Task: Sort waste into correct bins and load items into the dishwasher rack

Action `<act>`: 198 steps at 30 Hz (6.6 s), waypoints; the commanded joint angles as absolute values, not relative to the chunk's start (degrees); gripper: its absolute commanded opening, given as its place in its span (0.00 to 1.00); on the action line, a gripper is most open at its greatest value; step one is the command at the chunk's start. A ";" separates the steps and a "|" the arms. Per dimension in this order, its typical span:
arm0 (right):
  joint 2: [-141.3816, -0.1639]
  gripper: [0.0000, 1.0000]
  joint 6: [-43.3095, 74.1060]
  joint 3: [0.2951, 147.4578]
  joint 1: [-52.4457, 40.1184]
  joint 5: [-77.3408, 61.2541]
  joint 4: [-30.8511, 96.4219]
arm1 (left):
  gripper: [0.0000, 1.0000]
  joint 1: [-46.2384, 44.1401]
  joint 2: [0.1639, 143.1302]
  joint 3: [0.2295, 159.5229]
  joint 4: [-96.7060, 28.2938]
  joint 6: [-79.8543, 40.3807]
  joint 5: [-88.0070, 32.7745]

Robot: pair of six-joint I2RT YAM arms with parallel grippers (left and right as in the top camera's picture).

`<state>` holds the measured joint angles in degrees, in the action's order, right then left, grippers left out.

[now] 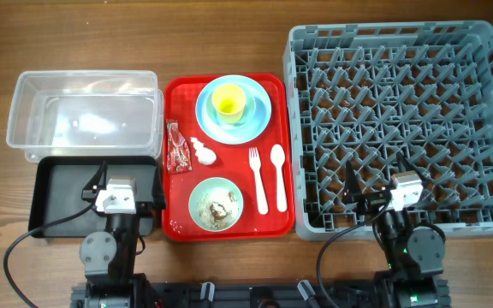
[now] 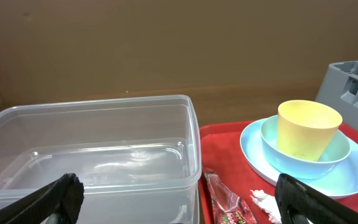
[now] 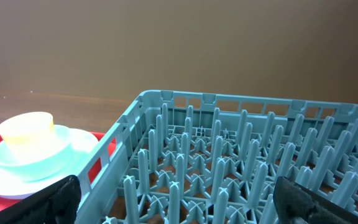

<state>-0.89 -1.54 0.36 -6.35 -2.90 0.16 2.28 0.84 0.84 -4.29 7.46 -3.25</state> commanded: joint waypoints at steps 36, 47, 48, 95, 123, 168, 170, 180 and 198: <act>-0.64 1.00 -1.15 0.30 -6.52 -2.57 -0.14 | 1.00 1.98 0.54 0.36 -4.12 8.38 -3.11; -0.64 1.00 -1.15 0.30 -6.52 -2.55 -0.14 | 1.00 1.98 0.54 0.45 -0.91 7.44 -7.35; -0.64 1.00 -1.15 0.30 -6.52 -2.55 -0.14 | 1.00 1.98 0.54 0.82 0.43 5.52 -9.54; -0.64 1.00 -1.15 0.30 -6.52 -2.57 -0.14 | 0.54 -25.15 105.54 82.50 -63.99 -44.18 4.64; -0.64 1.00 -1.15 0.30 -6.52 -2.55 -0.14 | 0.04 -25.32 109.82 69.52 -47.81 -43.48 6.35; -0.64 1.00 -1.13 0.30 -6.52 -2.57 -0.14 | 0.61 -19.14 92.60 75.11 -64.07 -30.46 3.38; -0.64 1.00 -1.15 0.30 -6.52 -2.55 -0.14 | 0.61 -22.20 92.60 73.01 -61.49 -30.44 6.46; -0.64 1.00 -1.17 0.30 -6.52 -2.55 -0.14 | 0.04 -24.67 92.68 54.61 -40.58 -39.46 21.34; -0.64 1.00 -1.15 0.30 -6.52 -2.57 -0.14 | 0.04 -23.03 101.10 48.73 -24.62 -33.21 19.59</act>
